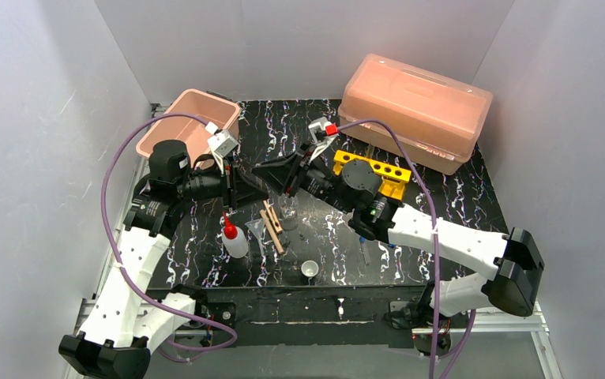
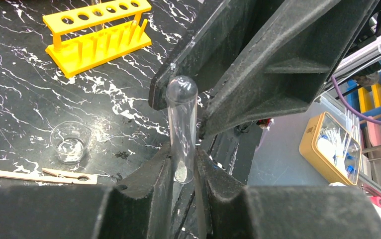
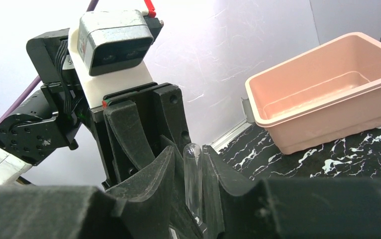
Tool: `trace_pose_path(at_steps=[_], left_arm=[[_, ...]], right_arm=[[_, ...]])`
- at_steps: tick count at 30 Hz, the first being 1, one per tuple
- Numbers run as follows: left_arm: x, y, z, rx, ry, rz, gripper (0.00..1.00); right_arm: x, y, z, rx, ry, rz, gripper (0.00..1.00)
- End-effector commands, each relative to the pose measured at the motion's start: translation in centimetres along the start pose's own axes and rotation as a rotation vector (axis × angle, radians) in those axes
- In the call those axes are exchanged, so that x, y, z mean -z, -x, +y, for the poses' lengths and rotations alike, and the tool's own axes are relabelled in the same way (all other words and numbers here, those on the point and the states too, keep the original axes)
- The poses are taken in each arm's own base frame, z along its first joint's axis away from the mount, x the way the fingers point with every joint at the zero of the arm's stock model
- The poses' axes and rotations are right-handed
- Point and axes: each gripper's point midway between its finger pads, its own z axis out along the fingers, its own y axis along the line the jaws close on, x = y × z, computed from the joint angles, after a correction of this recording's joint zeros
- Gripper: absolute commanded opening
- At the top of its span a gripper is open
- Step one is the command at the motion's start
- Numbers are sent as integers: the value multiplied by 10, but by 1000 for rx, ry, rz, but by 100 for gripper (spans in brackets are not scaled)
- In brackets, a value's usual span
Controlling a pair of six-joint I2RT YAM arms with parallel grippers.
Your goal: Organize the chemistry lab equipment
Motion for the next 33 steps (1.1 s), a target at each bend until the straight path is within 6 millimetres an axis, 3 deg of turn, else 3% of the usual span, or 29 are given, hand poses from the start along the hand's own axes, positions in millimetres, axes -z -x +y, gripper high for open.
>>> trace_pose_path(at_steps=[1,8,15,26,33], left_arm=[[4,3,-7,-17,-12,6,0],[5,7,-6,-35,3,1,0],[6,5,-5,-33,11,10,0],[6,8,-5,-18,14,9,0],[6,5,-7,-9,3,16,0]], right_arm=[[-12,23,18,25,47,-24,32],[-12,8,13,41,39,40,24],[-3,-2,3,102,2,110,27],[4,-3,2,136,1,135,37],[3,7,2,138,-5,85,29]])
